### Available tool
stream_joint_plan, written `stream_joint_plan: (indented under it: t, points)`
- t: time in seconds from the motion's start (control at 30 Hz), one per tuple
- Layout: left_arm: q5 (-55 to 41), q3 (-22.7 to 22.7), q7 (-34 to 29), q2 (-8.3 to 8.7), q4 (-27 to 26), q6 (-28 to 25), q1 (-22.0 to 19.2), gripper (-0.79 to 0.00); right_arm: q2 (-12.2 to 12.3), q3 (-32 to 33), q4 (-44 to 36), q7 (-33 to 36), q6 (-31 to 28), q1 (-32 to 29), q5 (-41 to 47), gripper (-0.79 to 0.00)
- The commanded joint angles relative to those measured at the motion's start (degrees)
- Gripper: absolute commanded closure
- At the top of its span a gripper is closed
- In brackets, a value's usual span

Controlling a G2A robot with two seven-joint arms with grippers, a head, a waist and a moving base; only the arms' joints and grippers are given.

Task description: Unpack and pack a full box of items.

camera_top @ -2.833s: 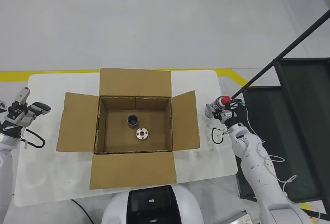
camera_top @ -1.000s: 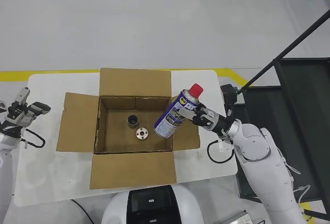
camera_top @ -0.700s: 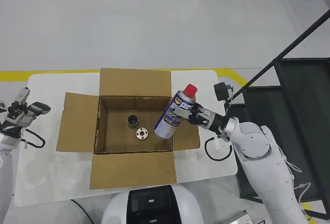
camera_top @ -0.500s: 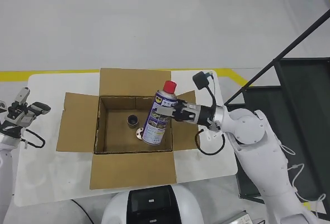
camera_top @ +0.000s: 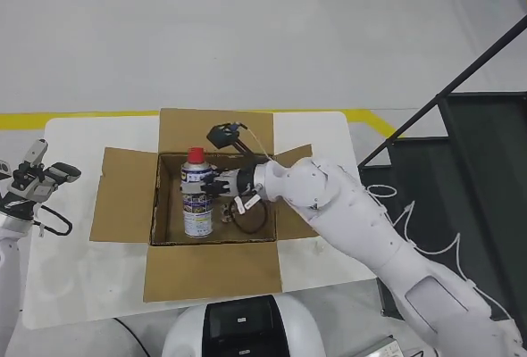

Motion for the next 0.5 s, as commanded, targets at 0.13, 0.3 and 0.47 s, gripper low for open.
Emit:
stream_joint_plan:
  t: [0.13, 0.3, 0.47]
  points:
    - [0.0, 0.0, 0.0, 0.0, 0.0, 0.0, 0.0, -0.785, -2.7, -4.7, 7.5, -2.7, -0.3, 4.2, 1.8, 0.0]
    - [0.0, 0.0, 0.0, 0.0, 0.0, 0.0, 0.0, -0.785, -4.6, -7.7, 12.8, -4.4, 0.4, 6.4, 1.2, 0.0]
    - [0.0, 0.0, 0.0, 0.0, 0.0, 0.0, 0.0, -0.785, -6.8, -10.9, 16.9, -4.9, -0.3, 8.1, 1.0, 0.0]
